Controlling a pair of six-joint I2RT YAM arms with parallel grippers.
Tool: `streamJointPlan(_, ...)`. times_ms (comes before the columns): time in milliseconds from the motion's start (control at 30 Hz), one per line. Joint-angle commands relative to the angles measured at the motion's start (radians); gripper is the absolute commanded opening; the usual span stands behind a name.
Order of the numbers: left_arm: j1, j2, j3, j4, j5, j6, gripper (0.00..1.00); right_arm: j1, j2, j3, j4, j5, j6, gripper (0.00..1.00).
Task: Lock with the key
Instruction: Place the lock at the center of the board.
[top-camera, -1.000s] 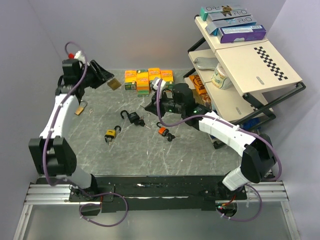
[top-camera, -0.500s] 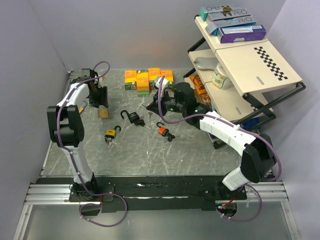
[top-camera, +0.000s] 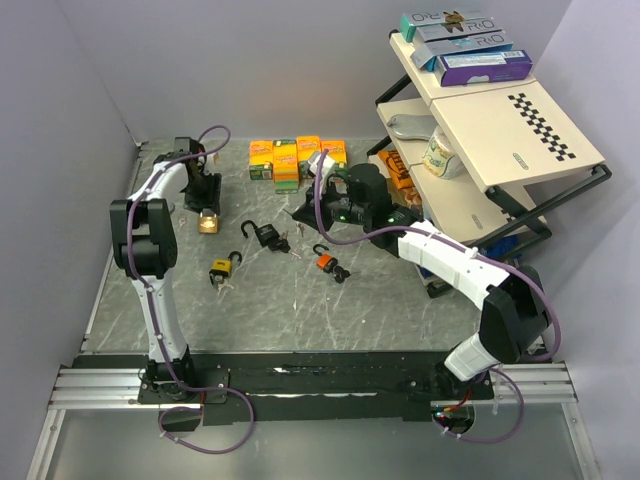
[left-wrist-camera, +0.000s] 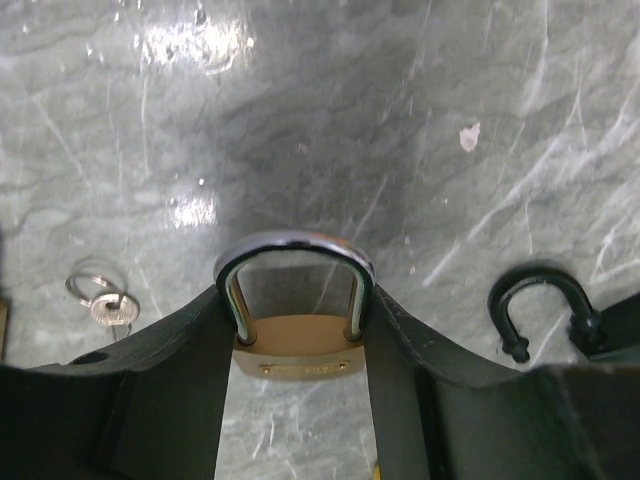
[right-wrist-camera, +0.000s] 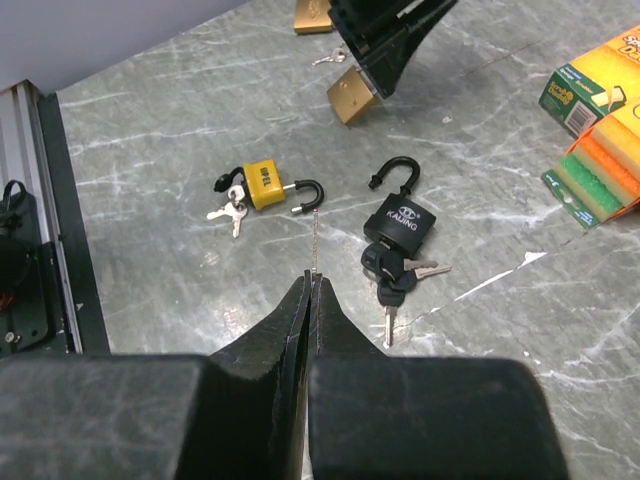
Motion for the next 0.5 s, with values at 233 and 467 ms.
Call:
streamJointPlan(233,-0.016,0.031,0.037,0.055,0.035,-0.023,0.41,-0.008,0.037,0.062,0.023,-0.009,0.033,0.0)
streamJointPlan(467,-0.016,-0.026,0.107,-0.014,0.084,0.003,0.84,-0.01,0.053,0.077,0.035,-0.015,0.065,0.0)
